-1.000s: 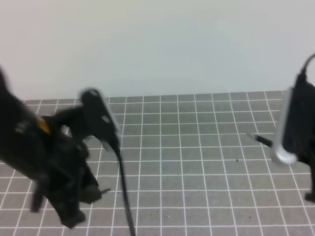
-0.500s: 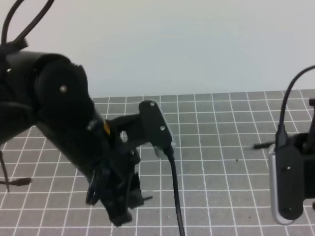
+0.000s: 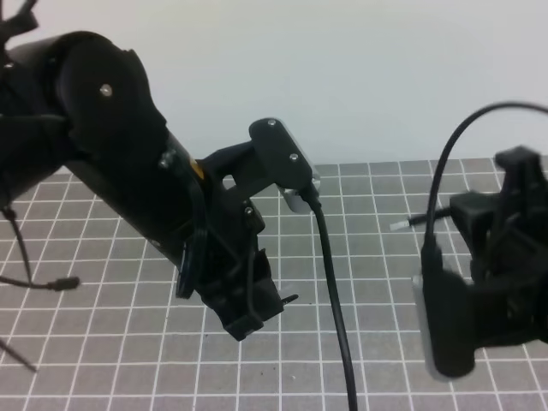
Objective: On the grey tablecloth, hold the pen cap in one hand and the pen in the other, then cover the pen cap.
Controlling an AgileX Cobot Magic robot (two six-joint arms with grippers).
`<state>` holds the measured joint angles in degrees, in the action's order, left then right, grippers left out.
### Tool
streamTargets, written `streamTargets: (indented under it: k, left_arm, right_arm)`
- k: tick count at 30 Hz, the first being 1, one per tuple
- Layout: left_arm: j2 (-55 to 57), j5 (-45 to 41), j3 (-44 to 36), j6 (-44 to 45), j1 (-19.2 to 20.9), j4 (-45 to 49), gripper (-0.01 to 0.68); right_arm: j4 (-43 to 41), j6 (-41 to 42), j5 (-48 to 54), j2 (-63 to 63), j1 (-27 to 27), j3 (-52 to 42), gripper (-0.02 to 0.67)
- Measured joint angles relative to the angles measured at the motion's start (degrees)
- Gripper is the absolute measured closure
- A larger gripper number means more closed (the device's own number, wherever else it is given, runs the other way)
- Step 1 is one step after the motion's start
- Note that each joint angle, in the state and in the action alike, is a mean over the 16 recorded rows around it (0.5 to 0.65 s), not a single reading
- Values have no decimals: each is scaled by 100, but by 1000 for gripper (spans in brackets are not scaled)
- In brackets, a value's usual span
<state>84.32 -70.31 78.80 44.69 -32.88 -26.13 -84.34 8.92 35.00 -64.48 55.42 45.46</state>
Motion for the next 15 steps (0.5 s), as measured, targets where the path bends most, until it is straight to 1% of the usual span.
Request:
streamTargets:
  k: [6,8,15]
  left_arm:
    - [86,-3,15,-42,-1,-118,644]
    - [98,-3,15,-69,-2,-124,635]
    - [105,42,15,-177,-2,-142,639]
  right_arm:
    - [-469,-731,-52,-48,209,-42,652]
    - [-478,-795,-99,-48,254,-56,652]
    - [-410,-753,-100,-72,346,-100,652]
